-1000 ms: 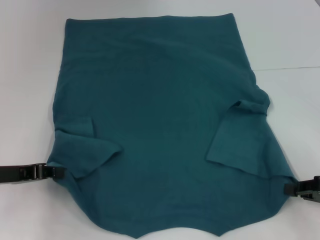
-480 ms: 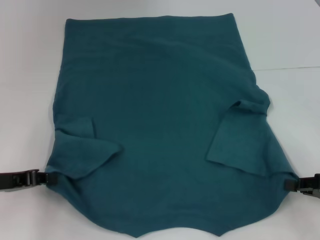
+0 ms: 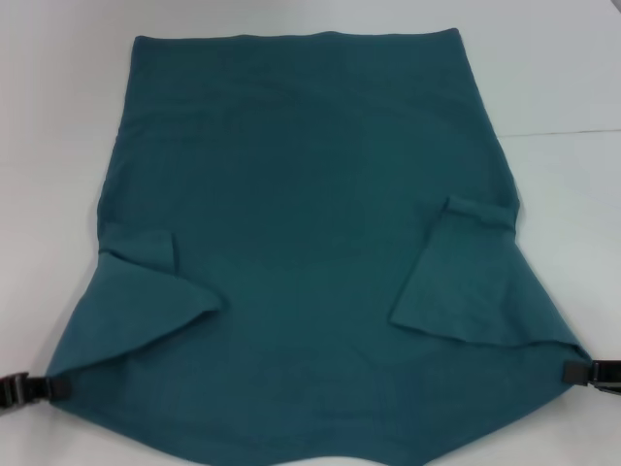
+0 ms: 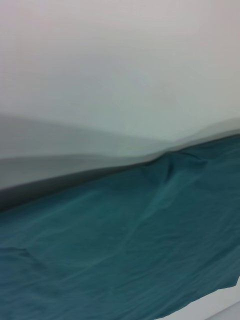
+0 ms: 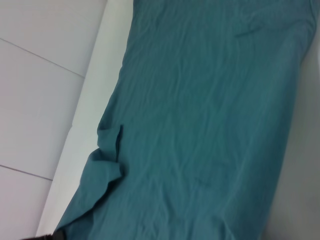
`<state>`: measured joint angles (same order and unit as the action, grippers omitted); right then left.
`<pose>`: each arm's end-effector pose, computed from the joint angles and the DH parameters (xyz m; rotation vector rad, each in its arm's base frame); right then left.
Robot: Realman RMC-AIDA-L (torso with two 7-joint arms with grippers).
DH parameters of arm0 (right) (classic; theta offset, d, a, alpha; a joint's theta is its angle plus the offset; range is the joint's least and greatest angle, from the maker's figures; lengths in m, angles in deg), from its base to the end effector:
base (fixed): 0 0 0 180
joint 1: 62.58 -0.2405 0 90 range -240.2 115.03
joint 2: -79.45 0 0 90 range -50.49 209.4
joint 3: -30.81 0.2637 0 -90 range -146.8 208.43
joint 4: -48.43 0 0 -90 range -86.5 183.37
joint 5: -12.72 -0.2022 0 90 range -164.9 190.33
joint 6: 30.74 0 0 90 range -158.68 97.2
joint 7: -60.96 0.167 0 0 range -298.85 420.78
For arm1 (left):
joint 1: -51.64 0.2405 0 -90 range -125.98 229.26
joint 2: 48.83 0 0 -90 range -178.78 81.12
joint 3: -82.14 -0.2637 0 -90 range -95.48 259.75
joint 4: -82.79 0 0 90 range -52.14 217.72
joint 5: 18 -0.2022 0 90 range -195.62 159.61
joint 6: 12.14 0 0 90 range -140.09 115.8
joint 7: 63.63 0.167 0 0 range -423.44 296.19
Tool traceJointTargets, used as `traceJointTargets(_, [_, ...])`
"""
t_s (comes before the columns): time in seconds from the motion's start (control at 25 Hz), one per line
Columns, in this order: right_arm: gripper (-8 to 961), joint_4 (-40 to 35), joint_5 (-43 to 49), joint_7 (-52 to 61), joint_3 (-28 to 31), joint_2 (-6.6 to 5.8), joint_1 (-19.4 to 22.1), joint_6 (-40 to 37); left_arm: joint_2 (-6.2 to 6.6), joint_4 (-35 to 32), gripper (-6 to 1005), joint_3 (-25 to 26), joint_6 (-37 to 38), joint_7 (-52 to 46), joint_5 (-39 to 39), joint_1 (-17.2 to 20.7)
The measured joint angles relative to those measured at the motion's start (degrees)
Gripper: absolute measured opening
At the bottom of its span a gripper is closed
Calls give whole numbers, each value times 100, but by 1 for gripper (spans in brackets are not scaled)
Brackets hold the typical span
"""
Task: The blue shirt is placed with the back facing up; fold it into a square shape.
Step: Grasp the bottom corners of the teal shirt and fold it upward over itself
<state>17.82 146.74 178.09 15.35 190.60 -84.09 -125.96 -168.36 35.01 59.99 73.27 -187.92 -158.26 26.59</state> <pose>0.3656 0.2668 0.0325 -2.1125 1.8985 0.7364 -0.3558 0.3057 0.0168 -2.0809 -1.7612 -0.4207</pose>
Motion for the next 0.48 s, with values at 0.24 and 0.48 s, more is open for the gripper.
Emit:
traceJointTargets(0.24, [34,-34,1,-81,78,-86,152,-81,-47,7,15,204,533,321,14,248])
traceJointTargets(0.48, [34,-40,31,-278,62,-139,262,-235,-123,15,15,300,992,537,48,450])
